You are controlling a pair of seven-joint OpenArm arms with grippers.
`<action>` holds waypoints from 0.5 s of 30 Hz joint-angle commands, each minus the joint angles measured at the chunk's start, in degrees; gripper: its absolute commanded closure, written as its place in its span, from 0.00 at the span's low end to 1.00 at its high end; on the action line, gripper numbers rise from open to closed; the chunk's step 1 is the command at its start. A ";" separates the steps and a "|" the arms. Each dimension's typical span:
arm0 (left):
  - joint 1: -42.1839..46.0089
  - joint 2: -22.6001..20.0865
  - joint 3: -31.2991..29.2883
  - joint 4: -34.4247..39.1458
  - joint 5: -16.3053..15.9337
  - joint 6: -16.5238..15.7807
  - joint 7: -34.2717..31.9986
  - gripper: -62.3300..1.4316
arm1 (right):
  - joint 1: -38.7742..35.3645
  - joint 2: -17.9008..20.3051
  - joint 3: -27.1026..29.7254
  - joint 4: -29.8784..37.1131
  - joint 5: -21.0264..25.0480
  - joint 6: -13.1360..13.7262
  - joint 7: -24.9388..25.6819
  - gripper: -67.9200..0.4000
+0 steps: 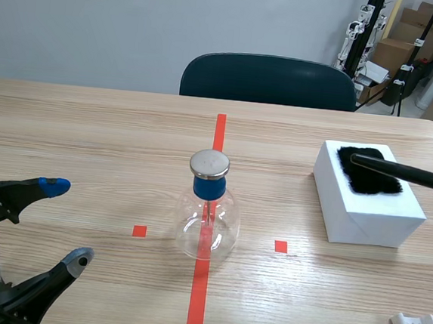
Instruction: Do the electroscope experiment. rub the rod on the fur
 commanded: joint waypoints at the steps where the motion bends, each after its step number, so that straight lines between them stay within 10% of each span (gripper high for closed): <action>1: -0.15 -0.33 -0.15 0.66 -0.55 -0.04 -0.90 0.00 | 0.33 2.32 0.11 1.22 1.81 -0.81 -1.62 0.99; 15: -0.15 -0.33 -0.15 0.66 -0.52 -0.04 -0.87 0.00 | 13.51 19.12 -5.38 0.85 3.48 5.25 -30.36 0.99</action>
